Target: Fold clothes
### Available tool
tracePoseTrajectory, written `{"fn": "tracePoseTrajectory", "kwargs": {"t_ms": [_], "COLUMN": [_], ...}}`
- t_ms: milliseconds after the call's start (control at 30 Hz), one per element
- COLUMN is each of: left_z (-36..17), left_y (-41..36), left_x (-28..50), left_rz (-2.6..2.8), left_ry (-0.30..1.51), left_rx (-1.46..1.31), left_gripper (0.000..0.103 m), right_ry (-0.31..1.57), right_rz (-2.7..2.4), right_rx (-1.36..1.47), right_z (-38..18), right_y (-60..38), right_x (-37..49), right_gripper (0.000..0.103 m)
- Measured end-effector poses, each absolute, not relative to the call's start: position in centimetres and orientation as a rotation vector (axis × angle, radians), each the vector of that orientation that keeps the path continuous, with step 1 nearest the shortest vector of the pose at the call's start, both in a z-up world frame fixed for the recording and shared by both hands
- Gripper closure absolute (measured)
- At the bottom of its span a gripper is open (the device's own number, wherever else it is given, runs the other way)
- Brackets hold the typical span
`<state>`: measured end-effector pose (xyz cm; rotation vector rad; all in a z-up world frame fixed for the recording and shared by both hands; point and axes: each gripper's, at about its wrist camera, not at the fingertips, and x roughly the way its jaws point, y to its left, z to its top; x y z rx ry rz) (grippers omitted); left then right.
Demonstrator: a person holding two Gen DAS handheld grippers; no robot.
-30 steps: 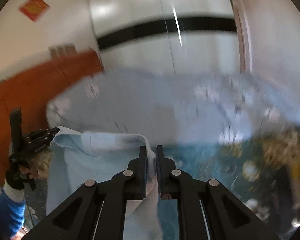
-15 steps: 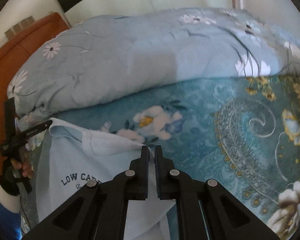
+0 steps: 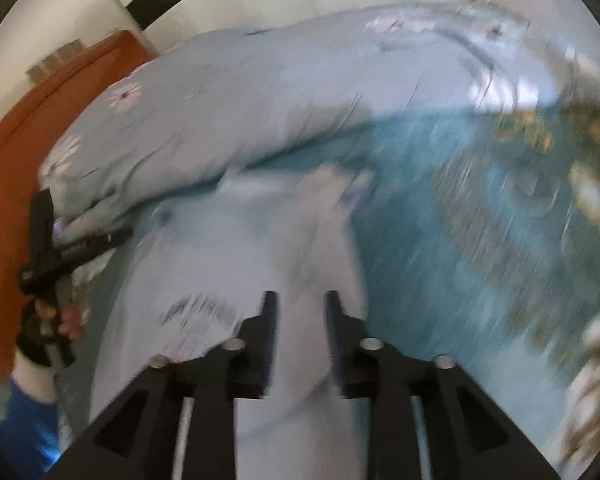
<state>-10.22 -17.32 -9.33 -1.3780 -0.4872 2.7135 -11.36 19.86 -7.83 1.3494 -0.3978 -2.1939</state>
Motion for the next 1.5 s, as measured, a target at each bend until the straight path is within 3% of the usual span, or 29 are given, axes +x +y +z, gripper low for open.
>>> {"fn": "tracePoseTrajectory", "kwargs": {"t_ms": [100,267,433,500,533,633,800,1000,1100,1233,1300,1433,1500], "left_z": [-10.3,-11.6,-12.0,-12.2,-12.3,-12.6,-13.0,-13.2,-13.1,-13.0,-13.0,-13.0,-13.0], "left_y": [-17.9,-18.6,-18.3,-18.2,-18.2,-18.0,-17.6,-16.5,-16.3,-16.3,-16.1,-16.3,-16.7], "left_x": [-5.5,1.7,2.8,3.2,3.4,4.0,4.8,4.2,4.3,4.7,5.0,5.1,4.7], "left_rz": [2.73,2.751,2.745,2.742,2.74,2.736,2.729,2.757,2.766,2.772,2.788,2.799,2.785], "left_ry": [-0.507,-0.526,-0.507,-0.5,-0.496,-0.485,-0.469,-0.403,-0.403,-0.415,-0.387,-0.412,-0.474], "left_rx": [-1.403,-1.448,-1.496,-1.516,-1.525,-1.554,-1.598,-1.631,-1.639,-1.645,-1.653,-1.643,-1.618], "left_gripper": [0.045,0.045,0.045,0.045,0.045,0.045,0.043,0.039,0.039,0.04,0.049,0.088,0.098], "right_ry": [-0.575,-0.629,-0.596,-0.651,-0.663,-0.684,-0.611,-0.357,-0.174,-0.115,-0.106,-0.116,-0.116], "right_rz": [-2.007,-1.928,-1.942,-1.926,-1.92,-1.907,-2.08,-2.551,-2.71,-2.734,-2.718,-2.704,-2.721], "right_rx": [1.353,1.397,1.451,1.452,1.439,1.388,1.29,1.22,1.23,1.334,1.384,1.346,1.292], "right_z": [-10.1,-12.0,-12.9,-13.3,-13.2,-12.5,-8.1,-1.8,-1.1,-3.4,-4.7,-5.0,-4.0], "right_y": [19.9,18.2,15.1,14.2,14.0,14.0,19.3,28.1,30.0,30.8,31.0,31.6,31.7], "right_x": [-8.0,-5.3,-4.6,-4.2,-4.1,-4.0,-5.1,-8.7,-11.3,-13.8,-14.7,-13.1,-11.6], "right_gripper": [0.057,0.056,0.056,0.066,0.094,0.1,0.1,0.1,0.1,0.1,0.1,0.098,0.094]}}
